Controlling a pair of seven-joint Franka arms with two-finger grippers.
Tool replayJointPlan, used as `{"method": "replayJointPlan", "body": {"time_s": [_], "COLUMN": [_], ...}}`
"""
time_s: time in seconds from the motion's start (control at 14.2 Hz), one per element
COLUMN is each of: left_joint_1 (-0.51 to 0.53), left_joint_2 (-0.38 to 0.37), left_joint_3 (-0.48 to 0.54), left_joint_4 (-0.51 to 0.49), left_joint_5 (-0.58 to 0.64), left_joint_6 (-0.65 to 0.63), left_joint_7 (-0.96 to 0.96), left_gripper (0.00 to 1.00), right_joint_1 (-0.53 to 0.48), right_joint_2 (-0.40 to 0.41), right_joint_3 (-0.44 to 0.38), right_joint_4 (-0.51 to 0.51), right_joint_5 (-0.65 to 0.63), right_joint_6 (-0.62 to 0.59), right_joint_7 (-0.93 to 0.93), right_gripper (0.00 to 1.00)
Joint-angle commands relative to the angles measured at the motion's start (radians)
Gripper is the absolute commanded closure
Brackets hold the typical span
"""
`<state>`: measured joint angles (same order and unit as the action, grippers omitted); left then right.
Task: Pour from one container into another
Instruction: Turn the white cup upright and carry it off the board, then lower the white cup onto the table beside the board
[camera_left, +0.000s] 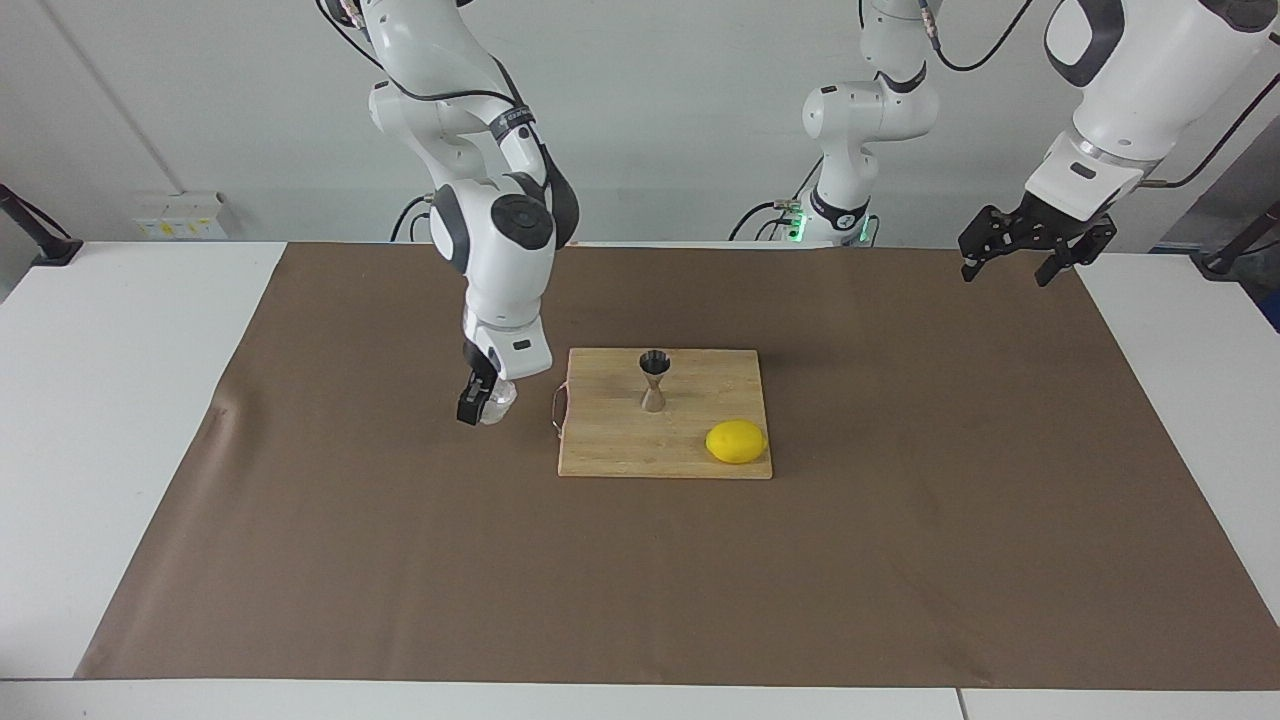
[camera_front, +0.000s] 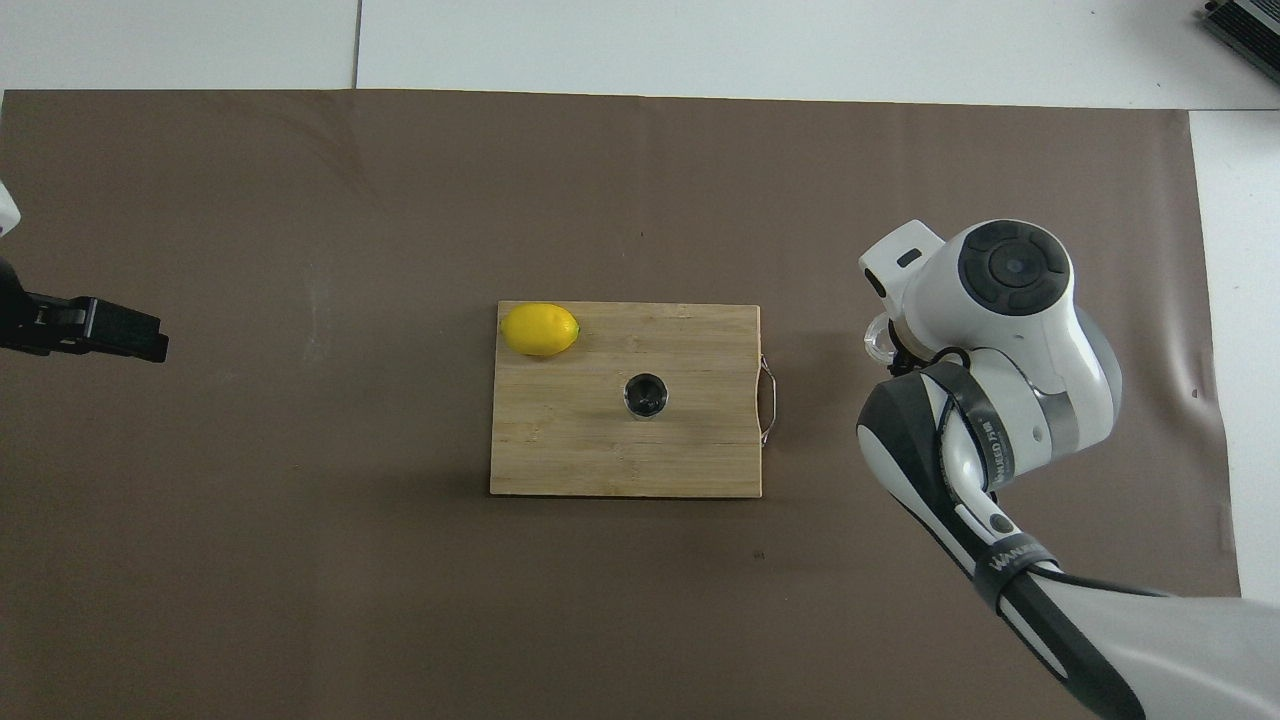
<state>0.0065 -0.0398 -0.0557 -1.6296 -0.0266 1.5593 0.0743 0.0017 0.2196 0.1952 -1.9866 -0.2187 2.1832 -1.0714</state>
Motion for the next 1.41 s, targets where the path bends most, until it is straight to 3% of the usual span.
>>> {"method": "replayJointPlan", "body": {"time_s": [0.0,0.49,0.77,1.2,1.27,1.34], "left_joint_1": [0.001,0.003,0.001,0.003,0.003,0.0], "left_joint_2": [0.009,0.012,0.021,0.021,0.021,0.02], "left_joint_3": [0.002,0.002,0.002,0.002,0.002,0.002], "left_joint_4": [0.014,0.014,0.014,0.014,0.014,0.016], "left_joint_5": [-0.001,-0.003,0.002,-0.003,-0.003,-0.003], "left_joint_6": [0.01,0.01,0.009,0.012,0.01,0.002], "left_joint_7": [0.005,0.001,-0.005,-0.019,-0.021,-0.021], "left_gripper": [0.0,0.0,0.0,0.0,0.0,0.0], "right_joint_1": [-0.07,-0.129,-0.141,-0.184,-0.187,-0.187], "right_joint_2": [-0.028,-0.058,-0.066,-0.054,-0.051,-0.049], "right_joint_3": [0.013,0.012,0.012,0.012,0.012,0.012], "right_joint_4": [-0.087,-0.167,-0.242,-0.281,-0.287,-0.29], "right_joint_5": [0.097,0.242,0.286,0.323,0.343,0.349], "right_joint_6": [0.084,0.096,0.219,0.283,0.288,0.302], "right_joint_7": [-0.187,-0.517,-0.611,-0.685,-0.714,-0.725], "right_gripper": [0.88,0.89,0.89,0.88,0.88,0.8]}}
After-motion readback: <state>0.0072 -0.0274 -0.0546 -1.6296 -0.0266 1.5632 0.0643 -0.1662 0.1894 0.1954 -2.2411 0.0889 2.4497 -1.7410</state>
